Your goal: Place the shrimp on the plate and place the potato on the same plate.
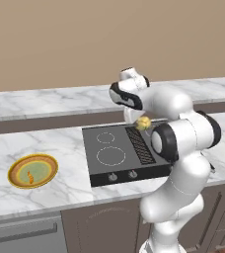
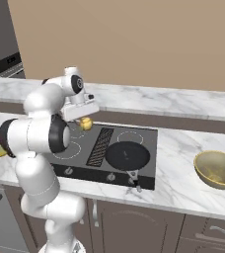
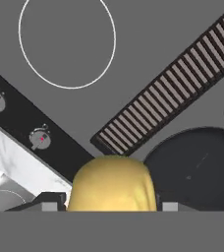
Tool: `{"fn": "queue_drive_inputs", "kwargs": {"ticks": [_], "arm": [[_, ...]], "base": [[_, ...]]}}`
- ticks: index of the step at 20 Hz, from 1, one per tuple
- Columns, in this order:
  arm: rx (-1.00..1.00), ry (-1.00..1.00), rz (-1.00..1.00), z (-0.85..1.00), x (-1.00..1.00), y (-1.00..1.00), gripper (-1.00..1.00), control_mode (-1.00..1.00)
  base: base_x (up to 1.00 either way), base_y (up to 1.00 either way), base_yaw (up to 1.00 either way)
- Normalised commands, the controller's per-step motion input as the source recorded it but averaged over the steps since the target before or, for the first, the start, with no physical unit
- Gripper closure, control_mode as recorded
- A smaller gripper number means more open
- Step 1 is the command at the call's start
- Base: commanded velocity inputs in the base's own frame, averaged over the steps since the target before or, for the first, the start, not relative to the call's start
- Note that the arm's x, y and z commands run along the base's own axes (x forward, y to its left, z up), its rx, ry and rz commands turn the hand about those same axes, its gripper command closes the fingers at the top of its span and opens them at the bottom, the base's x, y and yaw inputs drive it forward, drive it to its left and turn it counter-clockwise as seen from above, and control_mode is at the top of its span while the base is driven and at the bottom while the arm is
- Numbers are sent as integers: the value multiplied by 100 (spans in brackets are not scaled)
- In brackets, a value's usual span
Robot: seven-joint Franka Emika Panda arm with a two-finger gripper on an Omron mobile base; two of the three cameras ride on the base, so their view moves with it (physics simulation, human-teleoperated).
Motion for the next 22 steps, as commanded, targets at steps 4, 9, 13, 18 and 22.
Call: {"fn": "queue_drive_inputs", "kwargs": {"ticks": [4, 9, 13, 18, 22], "arm": [[13, 0, 19, -2, 0, 100, 100, -100], [34, 0, 4, -34, 12, 100, 100, -100], [29, 0, -2, -54, 43, 100, 100, -100], [-8, -17, -17, -7, 20, 100, 100, -100], [-30, -2, -21, 2, 0, 100, 100, -100]], "base": [[0, 0, 0], [0, 0, 0], [0, 0, 0], [0, 0, 0], [0, 0, 0]]}}
